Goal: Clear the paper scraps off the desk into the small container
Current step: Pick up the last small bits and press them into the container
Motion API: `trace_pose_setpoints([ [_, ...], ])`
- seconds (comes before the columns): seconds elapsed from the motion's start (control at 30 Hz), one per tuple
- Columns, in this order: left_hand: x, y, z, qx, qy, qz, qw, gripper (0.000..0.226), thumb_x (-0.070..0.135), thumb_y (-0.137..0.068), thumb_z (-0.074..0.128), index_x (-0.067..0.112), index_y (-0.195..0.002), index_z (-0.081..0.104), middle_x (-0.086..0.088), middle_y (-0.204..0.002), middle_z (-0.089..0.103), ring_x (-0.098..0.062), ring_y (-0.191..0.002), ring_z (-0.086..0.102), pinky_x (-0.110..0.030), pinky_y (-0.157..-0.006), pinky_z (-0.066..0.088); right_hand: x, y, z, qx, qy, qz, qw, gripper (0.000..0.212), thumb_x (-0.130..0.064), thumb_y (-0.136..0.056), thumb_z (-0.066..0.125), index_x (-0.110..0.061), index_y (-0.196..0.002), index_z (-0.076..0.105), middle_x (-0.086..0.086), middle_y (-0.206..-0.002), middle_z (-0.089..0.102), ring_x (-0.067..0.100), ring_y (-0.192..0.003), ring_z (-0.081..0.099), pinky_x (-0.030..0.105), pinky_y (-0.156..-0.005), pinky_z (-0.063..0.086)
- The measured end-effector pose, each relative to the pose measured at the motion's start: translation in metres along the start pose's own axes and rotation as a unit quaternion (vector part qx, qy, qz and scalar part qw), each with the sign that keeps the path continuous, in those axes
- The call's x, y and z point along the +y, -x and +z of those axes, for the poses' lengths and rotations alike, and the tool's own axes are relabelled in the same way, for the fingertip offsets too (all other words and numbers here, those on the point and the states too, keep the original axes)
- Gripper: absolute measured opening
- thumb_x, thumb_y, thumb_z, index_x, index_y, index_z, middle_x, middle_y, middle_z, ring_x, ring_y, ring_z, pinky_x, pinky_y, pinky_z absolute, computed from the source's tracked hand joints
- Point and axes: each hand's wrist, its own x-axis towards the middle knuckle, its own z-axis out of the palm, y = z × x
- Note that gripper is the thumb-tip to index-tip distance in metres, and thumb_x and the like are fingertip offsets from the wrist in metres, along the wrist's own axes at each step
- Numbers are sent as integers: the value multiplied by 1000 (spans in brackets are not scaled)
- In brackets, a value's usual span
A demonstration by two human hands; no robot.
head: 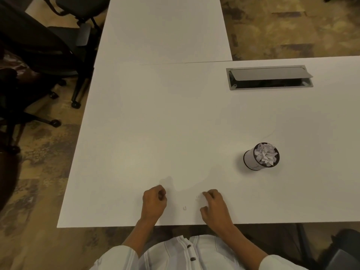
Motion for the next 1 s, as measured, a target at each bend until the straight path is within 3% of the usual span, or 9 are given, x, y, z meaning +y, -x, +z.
trace_pose_setpoints([
  [0.2,5,0,0,1,10,0,1000,6,4,-79,72,8,-82,69,-7,-82,71,-16,-71,63,-27,-78,56,-34,-9,22,-46,57,-133,988,46,-33,-88,58,-13,-128,54,5,-123,56,21,-106,53,27,-84,54],
  [0.33,7,-4,-5,8,2,7,1000,6,3,-78,72,8,-80,69,-8,-79,71,-16,-68,63,-23,-73,55,-46,-12,28,-85,167,-242,952,24,-16,-81,71,-9,-104,66,7,-104,63,23,-94,57,28,-63,58],
  [0.47,6,-9,-8,9,-3,6,1000,8,3,-77,73,9,-78,68,-8,-77,72,-16,-67,64,-28,-73,58,-38,-9,31,-125,198,-277,932,26,1,-69,75,-6,-93,69,7,-96,64,22,-88,59,28,-52,56],
  [0.6,9,-14,-7,14,0,0,1000,6,6,-78,73,9,-80,69,-7,-80,71,-16,-70,64,-26,-75,57,-27,-16,32,-128,190,-266,936,23,6,-83,59,-3,-103,66,11,-109,65,26,-98,57,38,-69,57],
  [0.7,16,-19,-6,-10,-18,39,999,5,6,-80,71,10,-81,68,-6,-80,71,-15,-69,63,-25,-74,57,-20,-20,23,-43,120,-199,972,28,6,-84,61,-10,-104,71,2,-107,69,19,-96,59,28,-78,53],
  [0.77,25,-22,-4,-38,-41,92,994,4,6,-82,68,10,-83,67,-5,-80,70,-12,-68,62,-19,-70,53,-16,-25,-2,28,-23,-72,997,25,4,-86,62,-11,-102,74,1,-102,73,12,-92,65,16,-84,49],
  [0.87,51,-31,0,-47,-45,161,985,7,3,-81,66,10,-81,65,-5,-76,69,-12,-65,60,-20,-65,51,-6,-29,-56,140,-215,80,963,18,3,-81,70,-14,-81,75,-1,-79,75,4,-71,69,7,-68,51],
  [1.0,113,-50,19,-41,8,221,974,10,1,-76,64,10,-78,61,-2,-69,67,-17,-61,62,-36,-62,56,16,-26,-129,224,-332,157,903,17,-3,-78,75,-18,-76,69,-5,-76,73,-2,-69,67,5,-62,49],
])
